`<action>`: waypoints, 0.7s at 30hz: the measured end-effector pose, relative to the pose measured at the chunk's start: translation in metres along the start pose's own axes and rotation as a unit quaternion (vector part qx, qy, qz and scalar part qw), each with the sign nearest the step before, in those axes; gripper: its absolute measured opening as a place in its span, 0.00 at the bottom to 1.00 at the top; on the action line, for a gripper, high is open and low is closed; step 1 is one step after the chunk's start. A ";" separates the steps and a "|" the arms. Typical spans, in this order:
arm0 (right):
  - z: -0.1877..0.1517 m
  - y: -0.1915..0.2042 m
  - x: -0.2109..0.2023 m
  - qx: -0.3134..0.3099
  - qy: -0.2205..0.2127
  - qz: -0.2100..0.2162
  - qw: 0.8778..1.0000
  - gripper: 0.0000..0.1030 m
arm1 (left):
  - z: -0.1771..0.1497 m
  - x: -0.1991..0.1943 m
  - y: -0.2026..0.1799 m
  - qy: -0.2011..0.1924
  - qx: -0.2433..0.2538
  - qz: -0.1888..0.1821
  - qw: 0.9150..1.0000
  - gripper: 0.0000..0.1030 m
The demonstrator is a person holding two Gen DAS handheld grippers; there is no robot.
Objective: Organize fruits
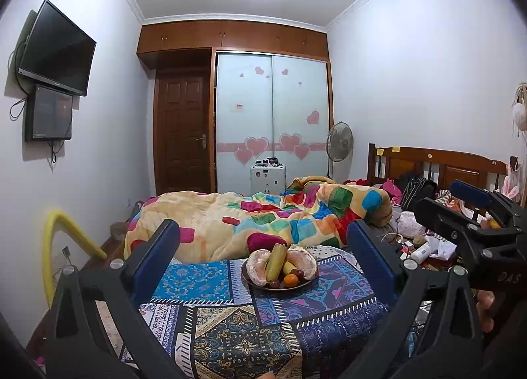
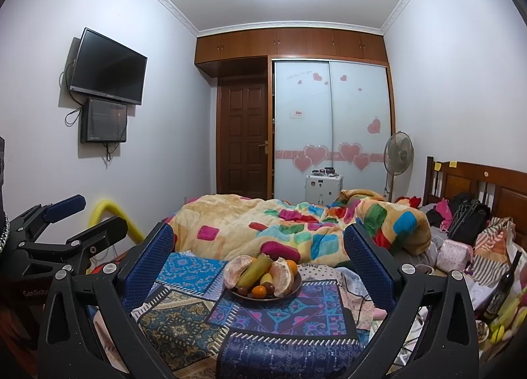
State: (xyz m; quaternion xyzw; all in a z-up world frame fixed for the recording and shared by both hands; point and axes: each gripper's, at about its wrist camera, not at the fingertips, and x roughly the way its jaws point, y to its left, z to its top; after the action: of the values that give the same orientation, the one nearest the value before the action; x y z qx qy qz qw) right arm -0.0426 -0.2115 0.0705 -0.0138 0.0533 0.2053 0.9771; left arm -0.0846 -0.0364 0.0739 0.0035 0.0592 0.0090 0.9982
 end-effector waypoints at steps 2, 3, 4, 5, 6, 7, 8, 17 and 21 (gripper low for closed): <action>0.000 0.000 0.000 0.000 0.000 0.000 1.000 1.00 | 0.000 0.000 -0.001 0.000 0.000 0.000 1.000 1.00; 0.000 0.000 0.000 0.000 0.000 0.000 1.000 1.00 | 0.000 0.000 -0.002 -0.001 0.000 0.000 1.000 1.00; 0.000 0.000 0.000 0.000 0.000 -0.001 1.000 1.00 | 0.000 0.000 -0.002 -0.001 0.000 0.000 1.000 1.00; 0.000 0.000 0.000 0.000 0.000 0.000 1.000 1.00 | 0.000 0.000 -0.002 -0.002 0.000 0.001 1.000 1.00; 0.000 0.000 0.000 0.000 0.000 0.000 1.000 1.00 | 0.000 0.000 -0.003 -0.002 0.000 0.001 1.000 1.00; 0.000 0.000 0.000 0.000 0.000 0.000 1.000 1.00 | 0.000 0.000 -0.003 -0.002 0.000 0.001 1.000 1.00; 0.000 0.000 0.000 0.000 0.000 0.000 1.000 1.00 | 0.000 0.000 -0.002 -0.001 0.000 0.000 1.000 1.00; 0.000 0.000 0.000 0.000 0.000 0.000 1.000 1.00 | -0.001 0.001 -0.003 0.001 -0.004 0.000 1.000 1.00; 0.000 0.000 0.000 0.000 0.000 0.000 1.000 1.00 | -0.001 0.001 -0.003 0.001 -0.004 -0.001 1.000 1.00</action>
State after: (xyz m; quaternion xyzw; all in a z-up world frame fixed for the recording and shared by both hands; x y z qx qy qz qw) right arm -0.0428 -0.2115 0.0703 -0.0135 0.0536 0.2052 0.9772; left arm -0.0838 -0.0397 0.0724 -0.0003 0.0600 0.0084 0.9982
